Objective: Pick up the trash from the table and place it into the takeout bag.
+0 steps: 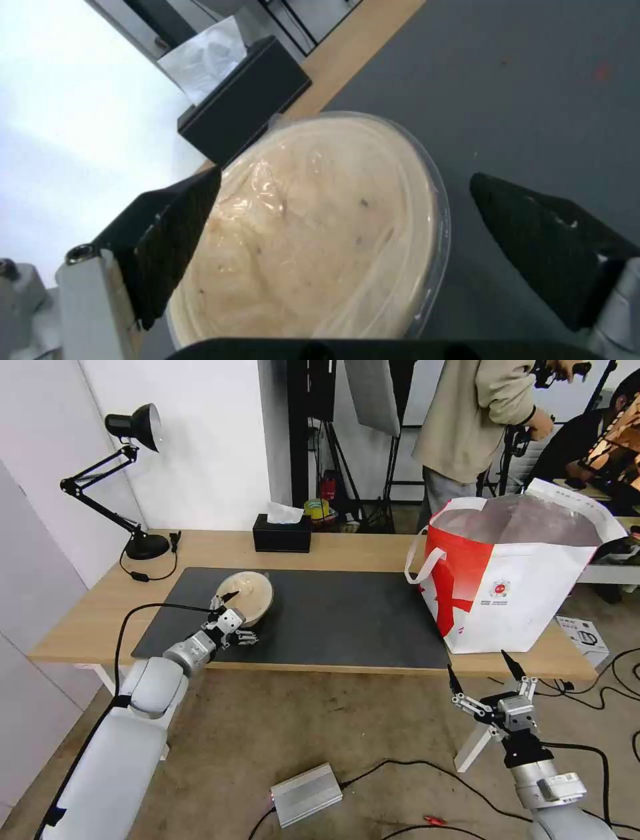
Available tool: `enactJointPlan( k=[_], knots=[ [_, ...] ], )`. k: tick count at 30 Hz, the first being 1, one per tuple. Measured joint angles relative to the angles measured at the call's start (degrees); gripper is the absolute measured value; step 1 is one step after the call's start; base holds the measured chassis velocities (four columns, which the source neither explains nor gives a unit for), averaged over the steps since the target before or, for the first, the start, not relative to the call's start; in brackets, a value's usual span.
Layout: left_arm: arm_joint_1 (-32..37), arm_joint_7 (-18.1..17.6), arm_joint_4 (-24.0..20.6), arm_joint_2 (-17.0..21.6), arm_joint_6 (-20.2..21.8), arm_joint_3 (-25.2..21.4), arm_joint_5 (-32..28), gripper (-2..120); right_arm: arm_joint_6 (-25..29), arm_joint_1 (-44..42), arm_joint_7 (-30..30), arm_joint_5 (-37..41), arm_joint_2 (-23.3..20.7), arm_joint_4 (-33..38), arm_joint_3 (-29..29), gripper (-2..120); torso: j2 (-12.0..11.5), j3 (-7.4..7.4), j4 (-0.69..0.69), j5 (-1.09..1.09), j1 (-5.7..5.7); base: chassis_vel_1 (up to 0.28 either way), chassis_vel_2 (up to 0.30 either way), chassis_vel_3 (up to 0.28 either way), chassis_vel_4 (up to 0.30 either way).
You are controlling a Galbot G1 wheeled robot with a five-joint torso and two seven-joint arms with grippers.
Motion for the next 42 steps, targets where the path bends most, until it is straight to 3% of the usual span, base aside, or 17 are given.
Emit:
enactJointPlan(
  k=[42],
  knots=[
    [-0.5,0.5,3.5,-1.2,-1.3,0.0,3.0,100,0.0,0.0,0.0,0.0,0.0,0.0,0.0,100,0.0,0.00,0.00,-0.01,0.00,0.000,0.000,0.000,0.000]
  ],
)
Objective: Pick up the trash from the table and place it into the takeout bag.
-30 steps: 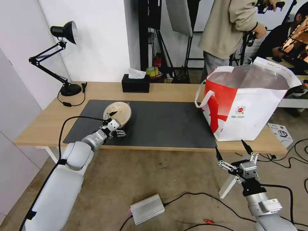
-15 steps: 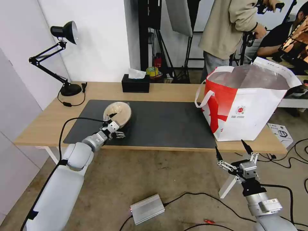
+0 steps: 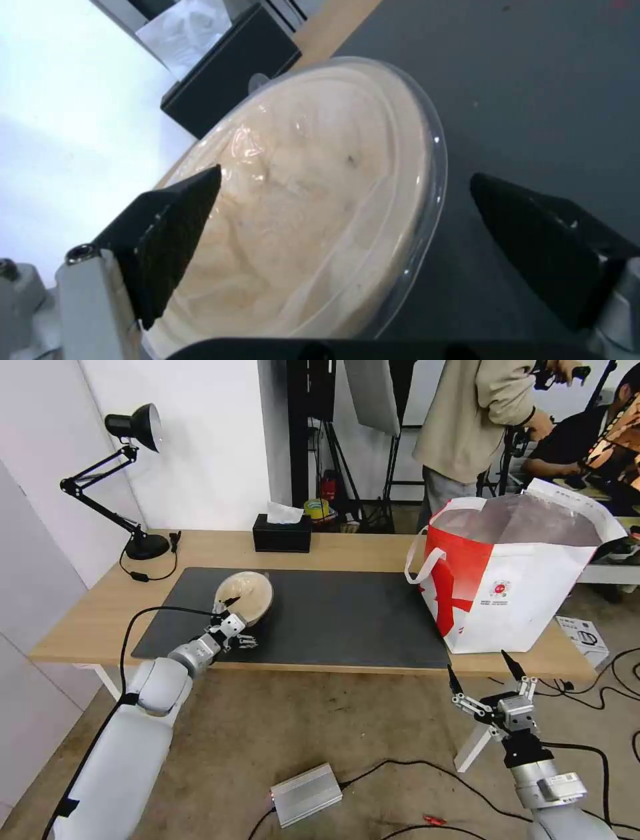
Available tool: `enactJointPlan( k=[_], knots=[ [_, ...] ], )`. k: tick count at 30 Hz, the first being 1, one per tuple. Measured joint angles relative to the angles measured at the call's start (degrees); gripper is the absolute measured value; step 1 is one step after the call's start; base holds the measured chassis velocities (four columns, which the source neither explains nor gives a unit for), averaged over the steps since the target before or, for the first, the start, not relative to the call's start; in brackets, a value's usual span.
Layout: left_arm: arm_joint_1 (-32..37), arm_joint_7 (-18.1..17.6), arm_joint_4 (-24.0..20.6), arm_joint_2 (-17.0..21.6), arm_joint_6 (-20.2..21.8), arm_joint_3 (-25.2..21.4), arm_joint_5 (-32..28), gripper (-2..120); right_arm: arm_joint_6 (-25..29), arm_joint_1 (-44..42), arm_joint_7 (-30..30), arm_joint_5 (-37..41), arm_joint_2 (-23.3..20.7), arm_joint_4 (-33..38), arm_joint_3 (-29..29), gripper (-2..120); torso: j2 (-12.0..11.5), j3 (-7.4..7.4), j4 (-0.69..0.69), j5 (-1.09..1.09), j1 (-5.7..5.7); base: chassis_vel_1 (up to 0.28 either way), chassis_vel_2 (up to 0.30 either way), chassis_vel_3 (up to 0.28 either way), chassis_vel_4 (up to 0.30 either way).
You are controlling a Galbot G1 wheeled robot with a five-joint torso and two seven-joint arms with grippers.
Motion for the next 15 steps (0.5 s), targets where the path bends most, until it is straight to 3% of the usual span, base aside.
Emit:
enactJointPlan(
  k=[15],
  knots=[
    [-0.1,0.0,1.2,0.2,-0.3,-0.7,0.1,100,0.0,0.0,0.0,0.0,0.0,0.0,0.0,100,0.0,0.00,0.00,0.00,0.00,0.000,0.000,0.000,0.000]
  ],
)
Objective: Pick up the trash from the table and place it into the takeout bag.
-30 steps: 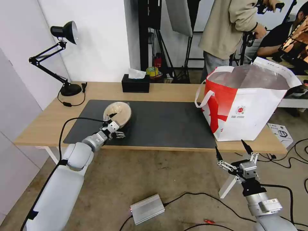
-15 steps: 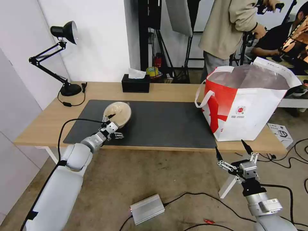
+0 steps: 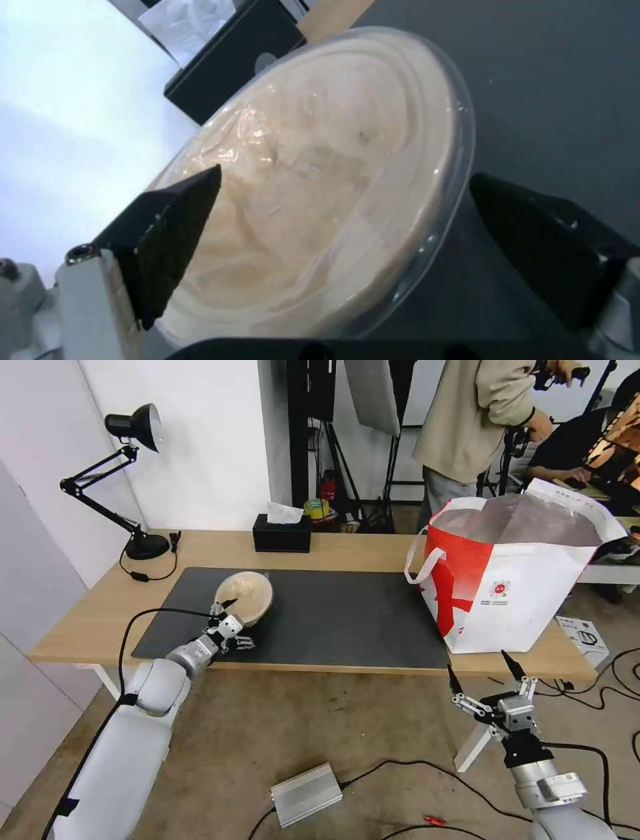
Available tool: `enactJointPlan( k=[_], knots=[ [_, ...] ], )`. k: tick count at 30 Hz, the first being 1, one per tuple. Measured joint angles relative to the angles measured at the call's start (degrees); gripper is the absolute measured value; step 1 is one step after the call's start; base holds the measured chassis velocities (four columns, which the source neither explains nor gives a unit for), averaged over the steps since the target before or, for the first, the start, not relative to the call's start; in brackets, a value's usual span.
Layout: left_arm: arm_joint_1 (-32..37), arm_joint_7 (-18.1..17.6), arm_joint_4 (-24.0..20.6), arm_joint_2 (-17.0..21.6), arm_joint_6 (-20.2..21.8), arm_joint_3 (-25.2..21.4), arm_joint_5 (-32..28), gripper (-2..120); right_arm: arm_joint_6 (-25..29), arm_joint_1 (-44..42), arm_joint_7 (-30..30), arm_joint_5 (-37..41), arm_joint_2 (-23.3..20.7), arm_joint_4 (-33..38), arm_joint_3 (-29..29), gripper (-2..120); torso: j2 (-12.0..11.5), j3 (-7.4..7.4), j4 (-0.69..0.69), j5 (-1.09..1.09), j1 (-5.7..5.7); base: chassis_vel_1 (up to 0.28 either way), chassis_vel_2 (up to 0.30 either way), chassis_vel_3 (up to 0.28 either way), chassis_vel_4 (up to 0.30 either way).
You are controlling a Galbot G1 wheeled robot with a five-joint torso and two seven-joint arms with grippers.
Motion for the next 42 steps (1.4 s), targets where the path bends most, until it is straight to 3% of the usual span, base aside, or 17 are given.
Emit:
enactJointPlan(
  k=[19,22,24,27,33,42],
  knots=[
    [-1.7,-0.2,1.7,0.0,-0.6,0.3,0.1,99,0.0,0.0,0.0,0.0,0.0,0.0,0.0,100,0.0,0.00,0.00,0.00,0.00,0.000,0.000,0.000,0.000],
    [-2.3,-0.3,2.2,-0.3,-0.7,0.5,0.3,85,0.0,0.0,0.0,0.0,0.0,0.0,0.0,100,0.0,0.00,0.00,0.00,0.01,0.000,0.000,0.000,0.000],
    [-2.4,-0.3,2.3,-0.3,-0.8,0.5,0.3,82,0.0,0.0,0.0,0.0,0.0,0.0,0.0,100,0.0,0.00,0.00,0.00,0.01,0.000,0.000,0.000,0.000],
    [-2.6,-0.3,2.4,-0.3,-1.0,0.6,0.4,65,0.0,0.0,0.0,0.0,0.0,0.0,0.0,100,0.0,0.00,0.00,0.00,0.01,0.000,0.000,0.000,0.000],
    [-2.5,-0.2,2.5,-0.3,-1.2,0.6,0.4,48,0.0,0.0,0.0,0.0,0.0,0.0,0.0,100,0.0,0.00,0.00,0.00,0.01,0.000,0.000,0.000,0.000],
    [-2.5,0.0,2.8,-0.5,-1.5,0.4,0.6,12,0.0,0.0,0.0,0.0,0.0,0.0,0.0,100,0.0,0.00,0.00,0.00,0.01,0.000,0.000,0.000,0.000]
  ],
)
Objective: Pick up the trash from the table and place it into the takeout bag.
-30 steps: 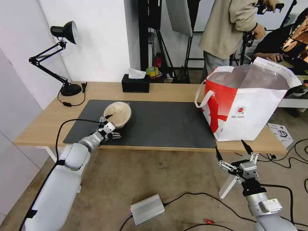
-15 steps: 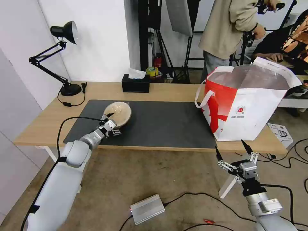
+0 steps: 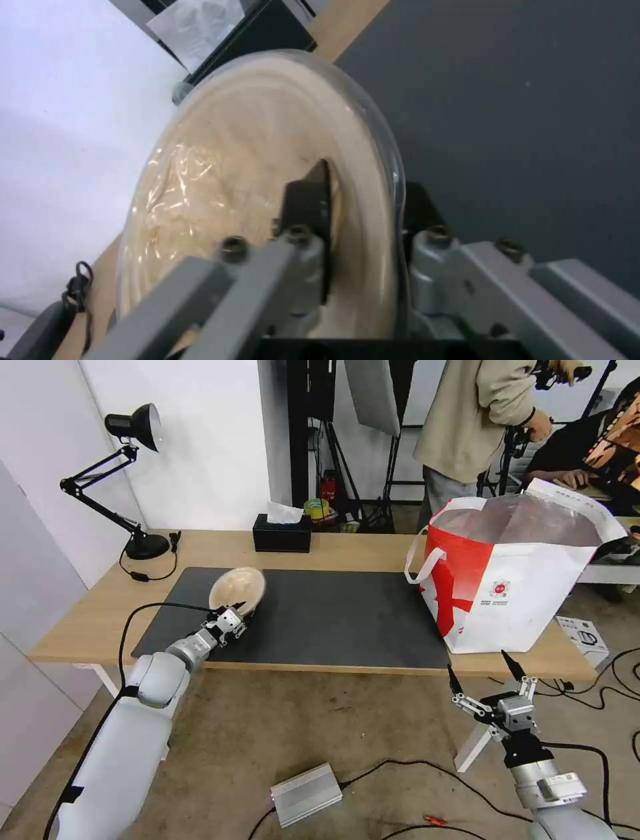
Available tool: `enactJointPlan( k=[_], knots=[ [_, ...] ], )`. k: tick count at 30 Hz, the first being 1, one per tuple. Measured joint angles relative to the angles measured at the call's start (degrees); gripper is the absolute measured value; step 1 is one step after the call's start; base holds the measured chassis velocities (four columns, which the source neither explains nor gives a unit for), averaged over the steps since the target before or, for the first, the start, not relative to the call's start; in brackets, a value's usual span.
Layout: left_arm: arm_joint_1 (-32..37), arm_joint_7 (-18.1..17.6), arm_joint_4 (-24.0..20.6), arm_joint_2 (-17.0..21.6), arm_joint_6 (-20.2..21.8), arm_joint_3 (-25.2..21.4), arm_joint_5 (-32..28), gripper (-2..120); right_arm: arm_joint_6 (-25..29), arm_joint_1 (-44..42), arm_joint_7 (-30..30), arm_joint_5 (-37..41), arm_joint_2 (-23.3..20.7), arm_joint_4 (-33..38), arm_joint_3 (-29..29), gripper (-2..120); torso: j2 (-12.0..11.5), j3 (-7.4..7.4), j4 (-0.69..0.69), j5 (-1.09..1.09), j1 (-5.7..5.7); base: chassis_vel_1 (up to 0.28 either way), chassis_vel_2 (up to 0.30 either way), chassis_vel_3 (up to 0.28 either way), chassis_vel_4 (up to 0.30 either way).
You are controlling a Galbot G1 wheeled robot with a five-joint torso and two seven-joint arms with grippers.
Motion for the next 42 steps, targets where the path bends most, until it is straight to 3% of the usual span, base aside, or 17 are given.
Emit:
enactJointPlan(
  k=[5,28,42],
  knots=[
    [-0.2,0.0,0.1,-0.1,-0.1,0.0,0.0,1,0.0,0.0,0.0,0.0,0.0,0.0,0.0,100,0.0,0.00,0.00,0.01,0.00,0.000,0.000,0.000,0.000],
    [-0.4,0.4,0.2,-0.5,-0.3,0.0,0.1,1,0.0,0.0,0.0,0.0,0.0,0.0,0.0,100,0.0,0.00,-0.01,0.00,0.00,0.000,0.000,0.000,0.000],
    [-0.1,0.7,-2.0,0.0,-0.3,0.0,-0.3,1,0.0,0.0,0.0,0.0,0.0,0.0,0.0,100,0.0,0.00,0.00,0.00,0.00,0.000,0.000,0.000,0.000]
  ],
)
